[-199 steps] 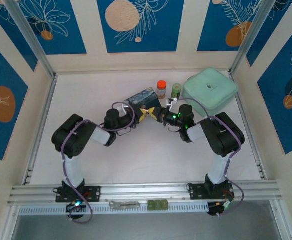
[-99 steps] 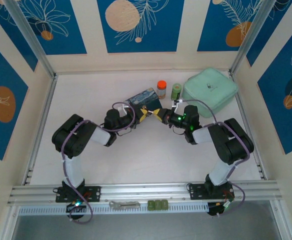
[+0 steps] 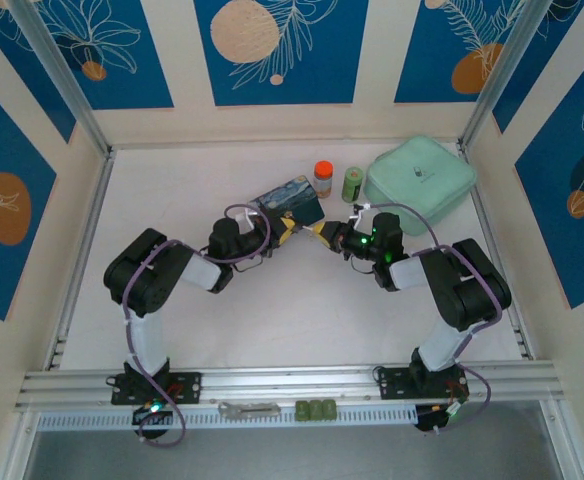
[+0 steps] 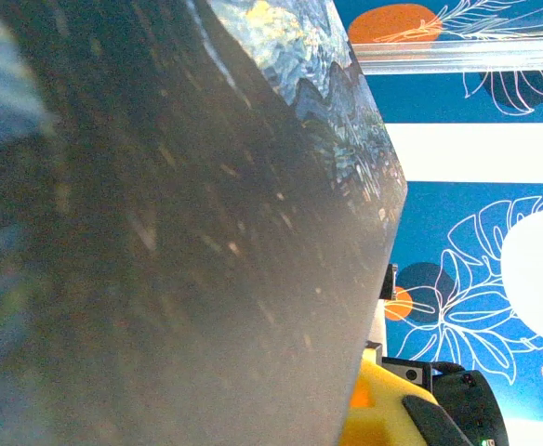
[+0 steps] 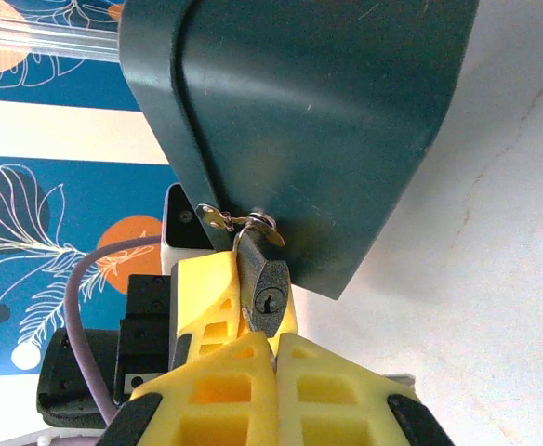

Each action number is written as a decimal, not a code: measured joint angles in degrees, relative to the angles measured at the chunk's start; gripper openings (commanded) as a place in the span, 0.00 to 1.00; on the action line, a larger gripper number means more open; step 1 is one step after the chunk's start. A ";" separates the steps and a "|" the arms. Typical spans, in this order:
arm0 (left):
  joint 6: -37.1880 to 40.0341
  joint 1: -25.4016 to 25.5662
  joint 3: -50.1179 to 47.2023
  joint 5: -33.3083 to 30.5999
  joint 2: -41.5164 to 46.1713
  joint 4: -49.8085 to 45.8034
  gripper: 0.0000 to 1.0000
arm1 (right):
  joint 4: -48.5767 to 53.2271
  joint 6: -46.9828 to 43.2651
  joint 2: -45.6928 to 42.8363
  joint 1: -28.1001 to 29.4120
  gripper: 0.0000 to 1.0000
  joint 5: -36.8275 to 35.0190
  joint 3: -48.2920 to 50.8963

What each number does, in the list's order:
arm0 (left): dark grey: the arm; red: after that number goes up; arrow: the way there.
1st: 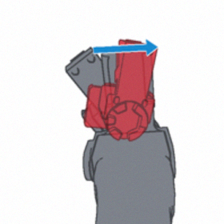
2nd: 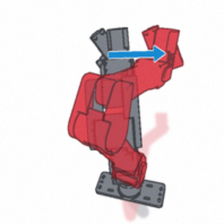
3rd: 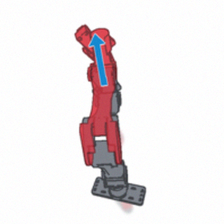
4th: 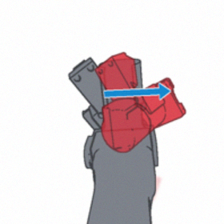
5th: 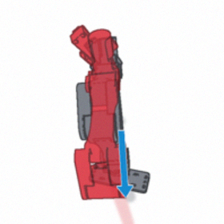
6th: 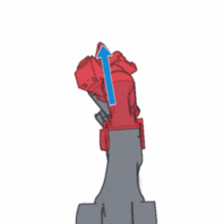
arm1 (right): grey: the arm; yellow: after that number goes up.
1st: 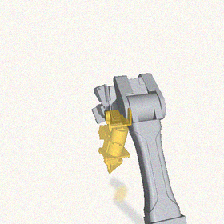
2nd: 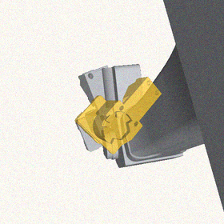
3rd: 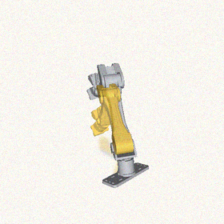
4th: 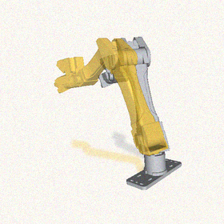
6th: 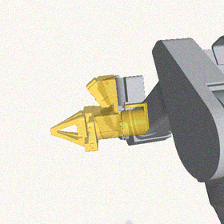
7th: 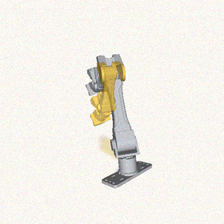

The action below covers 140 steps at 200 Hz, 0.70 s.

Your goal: Unlock a padlock with a key

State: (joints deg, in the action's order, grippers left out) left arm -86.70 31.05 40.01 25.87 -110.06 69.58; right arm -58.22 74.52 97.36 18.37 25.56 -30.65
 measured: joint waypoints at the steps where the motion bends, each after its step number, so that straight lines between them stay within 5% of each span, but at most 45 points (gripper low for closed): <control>1: -0.02 0.00 0.00 0.00 0.00 0.00 0.00 | 0.00 -0.02 0.07 0.00 0.00 0.00 -0.02; 140: 0.13 0.00 0.02 -0.85 0.00 -0.04 0.00 | -2.21 0.68 4.09 1.29 0.00 0.33 -2.03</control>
State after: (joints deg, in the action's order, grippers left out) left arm -86.56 31.05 40.03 25.02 -110.06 69.54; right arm -60.42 75.20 101.45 19.66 25.89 -32.69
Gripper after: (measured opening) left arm 0.086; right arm 0.051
